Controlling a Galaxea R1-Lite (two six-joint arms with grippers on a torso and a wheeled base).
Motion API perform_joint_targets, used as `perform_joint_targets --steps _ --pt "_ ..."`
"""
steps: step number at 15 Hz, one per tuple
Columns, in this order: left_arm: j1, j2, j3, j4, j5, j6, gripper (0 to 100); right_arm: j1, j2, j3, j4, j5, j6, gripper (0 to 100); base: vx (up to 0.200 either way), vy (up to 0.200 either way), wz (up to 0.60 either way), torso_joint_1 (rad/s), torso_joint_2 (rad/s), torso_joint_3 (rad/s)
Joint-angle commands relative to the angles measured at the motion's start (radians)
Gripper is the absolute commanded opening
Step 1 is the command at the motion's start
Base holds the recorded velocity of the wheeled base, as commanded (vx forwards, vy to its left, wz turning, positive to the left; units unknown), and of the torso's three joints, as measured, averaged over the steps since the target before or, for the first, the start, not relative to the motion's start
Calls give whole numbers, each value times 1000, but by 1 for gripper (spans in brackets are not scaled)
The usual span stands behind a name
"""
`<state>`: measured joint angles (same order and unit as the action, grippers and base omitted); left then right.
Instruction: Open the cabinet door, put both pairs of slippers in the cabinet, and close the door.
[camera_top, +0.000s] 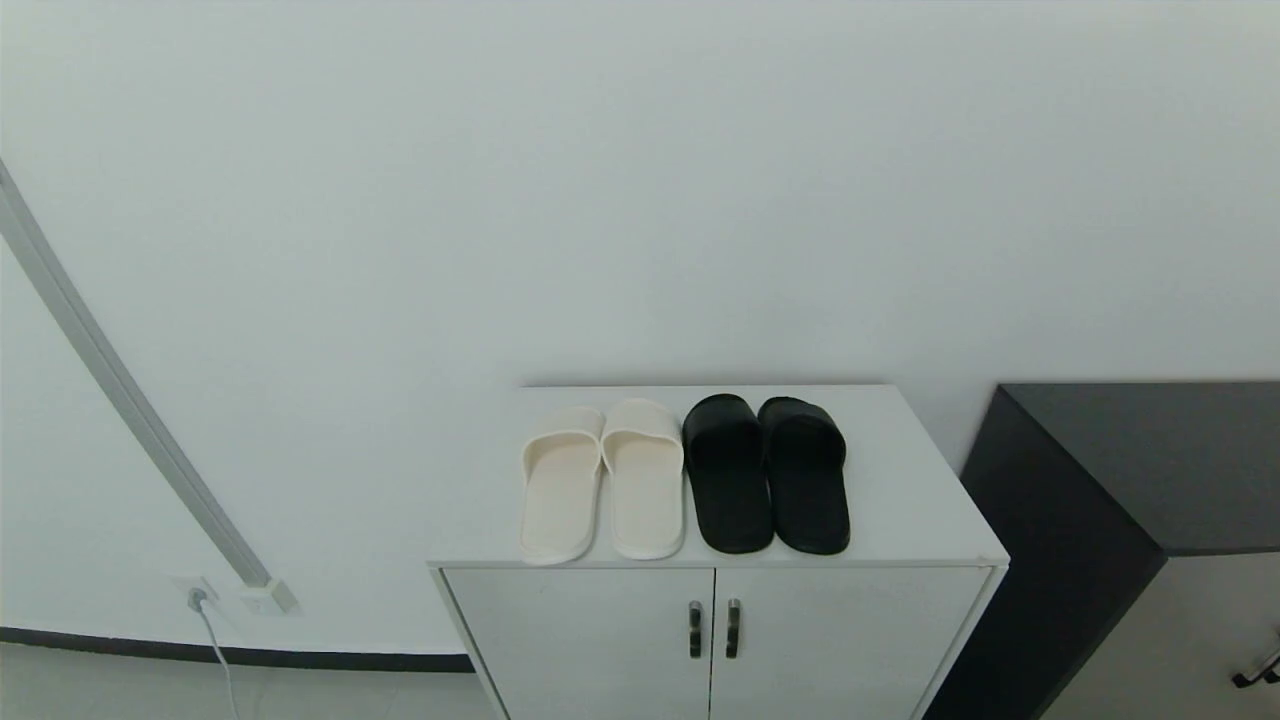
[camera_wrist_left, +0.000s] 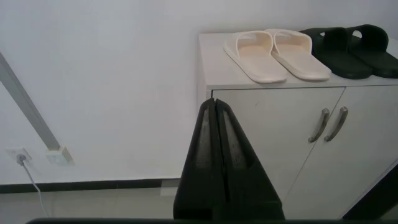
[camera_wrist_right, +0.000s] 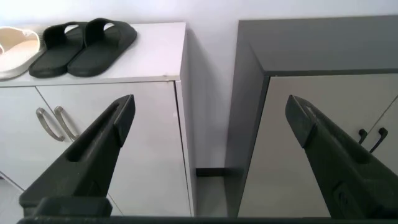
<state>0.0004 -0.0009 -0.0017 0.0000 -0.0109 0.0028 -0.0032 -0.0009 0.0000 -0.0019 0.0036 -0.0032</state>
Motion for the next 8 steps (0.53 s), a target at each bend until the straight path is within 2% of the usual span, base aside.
perform_joint_targets --steps 1,4,5,6,7,8 --pt "1 1 0 0 0 -1 0 0 1 0 -1 1 2 100 0 0 0 0 0 0" --pt "0 1 0 0 0 -1 0 -1 1 -2 -6 3 -11 100 0 0 0 0 0 0" --pt "1 1 2 0 0 0 0 -1 15 -81 -15 -1 11 100 0 0 0 0 0 0" --pt "1 1 2 0 0 -1 0 0 79 -284 36 3 104 100 0 0 0 0 0 0" --pt "1 1 0 0 0 0 0 0 177 -305 155 24 112 100 0 0 0 0 0 0" --pt "1 1 0 0 0 0 0 0 239 -249 175 61 23 100 0 0 0 0 0 0"
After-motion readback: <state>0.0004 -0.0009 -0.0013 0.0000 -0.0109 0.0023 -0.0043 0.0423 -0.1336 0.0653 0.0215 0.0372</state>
